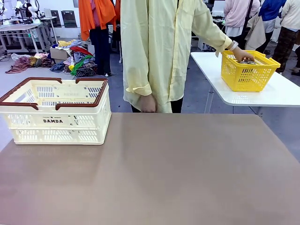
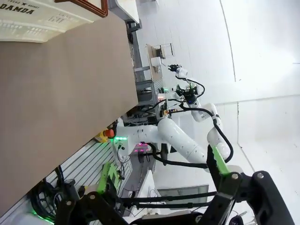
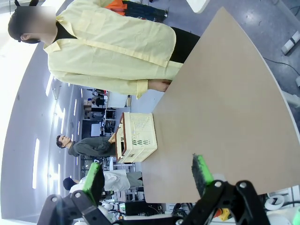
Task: Place the drinks into the Shopping basket.
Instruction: Pick up one drink and place it into the Shopping basket.
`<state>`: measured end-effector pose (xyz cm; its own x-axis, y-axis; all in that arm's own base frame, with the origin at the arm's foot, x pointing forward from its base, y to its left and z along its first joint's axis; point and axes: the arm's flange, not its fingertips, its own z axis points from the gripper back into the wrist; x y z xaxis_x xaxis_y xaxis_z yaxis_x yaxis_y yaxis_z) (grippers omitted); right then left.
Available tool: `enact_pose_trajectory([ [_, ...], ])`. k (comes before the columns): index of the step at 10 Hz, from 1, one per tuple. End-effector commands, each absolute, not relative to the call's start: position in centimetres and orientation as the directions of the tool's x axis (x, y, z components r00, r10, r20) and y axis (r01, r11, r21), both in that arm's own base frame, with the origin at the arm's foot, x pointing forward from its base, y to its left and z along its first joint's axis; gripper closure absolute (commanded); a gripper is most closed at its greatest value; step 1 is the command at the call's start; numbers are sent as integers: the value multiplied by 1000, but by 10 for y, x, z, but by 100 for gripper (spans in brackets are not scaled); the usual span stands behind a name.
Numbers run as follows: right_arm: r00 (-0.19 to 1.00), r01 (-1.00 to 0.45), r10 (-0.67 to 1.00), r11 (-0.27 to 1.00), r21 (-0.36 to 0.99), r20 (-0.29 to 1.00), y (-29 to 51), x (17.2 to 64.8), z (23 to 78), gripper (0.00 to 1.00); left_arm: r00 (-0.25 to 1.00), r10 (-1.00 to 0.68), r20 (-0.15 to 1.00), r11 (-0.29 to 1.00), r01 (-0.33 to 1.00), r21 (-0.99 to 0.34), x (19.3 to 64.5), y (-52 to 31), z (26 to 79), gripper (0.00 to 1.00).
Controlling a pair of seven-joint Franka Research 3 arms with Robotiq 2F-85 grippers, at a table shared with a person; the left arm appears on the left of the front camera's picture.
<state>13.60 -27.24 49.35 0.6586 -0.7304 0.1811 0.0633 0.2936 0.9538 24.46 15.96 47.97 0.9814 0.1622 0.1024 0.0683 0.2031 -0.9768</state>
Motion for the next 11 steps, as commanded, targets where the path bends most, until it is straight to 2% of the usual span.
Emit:
enact_pose_trajectory([
  [1, 646, 25, -733, 295, 955, 210, -273, 135, 496, 0, 982, 153, 112, 198, 81, -977, 241, 160, 475, 0],
  [11, 646, 25, -733, 295, 955, 210, -273, 135, 496, 0, 982, 153, 112, 198, 81, -977, 241, 160, 475, 0],
])
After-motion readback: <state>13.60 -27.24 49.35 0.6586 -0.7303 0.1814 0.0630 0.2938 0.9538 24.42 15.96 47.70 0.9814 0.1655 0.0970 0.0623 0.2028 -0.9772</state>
